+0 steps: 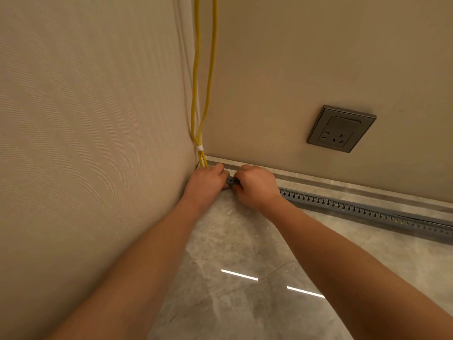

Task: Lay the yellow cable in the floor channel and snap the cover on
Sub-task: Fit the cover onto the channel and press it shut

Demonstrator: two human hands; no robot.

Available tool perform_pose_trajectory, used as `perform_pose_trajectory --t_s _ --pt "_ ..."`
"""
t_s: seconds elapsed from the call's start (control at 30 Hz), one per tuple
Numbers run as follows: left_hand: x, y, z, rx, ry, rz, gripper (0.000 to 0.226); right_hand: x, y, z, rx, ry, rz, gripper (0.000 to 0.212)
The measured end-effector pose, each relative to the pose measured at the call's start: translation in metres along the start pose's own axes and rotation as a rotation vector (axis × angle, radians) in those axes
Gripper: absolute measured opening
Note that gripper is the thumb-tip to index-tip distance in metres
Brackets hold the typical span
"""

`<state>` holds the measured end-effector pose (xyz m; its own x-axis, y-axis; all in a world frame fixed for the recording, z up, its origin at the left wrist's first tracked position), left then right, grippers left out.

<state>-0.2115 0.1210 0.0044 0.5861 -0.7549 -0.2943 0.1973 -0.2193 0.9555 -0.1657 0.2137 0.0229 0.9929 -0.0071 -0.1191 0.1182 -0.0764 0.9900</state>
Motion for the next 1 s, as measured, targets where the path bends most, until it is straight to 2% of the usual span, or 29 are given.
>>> perform_pose_trajectory --t_s 0.27,0.5,0.63,0.77,1.0 --pt "0.01 0.011 -0.003 -0.001 0.105 0.031 0.032 0.01 0.006 -0.008 -0.111 -0.052 0.077 0.02" --pt "0.015 0.024 -0.022 -0.019 0.191 0.143 0.04 0.047 0.007 -0.041 -0.075 -0.085 0.186 0.03" --pt "0.015 0.025 -0.044 -0.058 0.149 0.194 0.039 0.067 0.012 -0.055 -0.101 -0.101 0.261 0.034" --pt "0.007 0.028 -0.08 0.018 0.126 0.248 0.037 0.089 0.015 -0.075 -0.112 -0.129 0.31 0.036" --pt "-0.005 0.026 -0.15 0.128 0.05 0.29 0.043 0.141 0.02 -0.125 -0.14 -0.216 0.296 0.027"
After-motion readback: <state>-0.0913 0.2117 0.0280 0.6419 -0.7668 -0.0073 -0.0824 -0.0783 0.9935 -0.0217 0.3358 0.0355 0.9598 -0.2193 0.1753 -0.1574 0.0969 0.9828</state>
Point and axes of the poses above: each hand's wrist, its own x-axis away from the middle knuckle, its own y-axis out of the back of the hand, z = x × y, the point moved 6 cm from there along -x, towards the middle knuckle, and after that the axes turned 9 degrees about x, right-handed, at the moved point
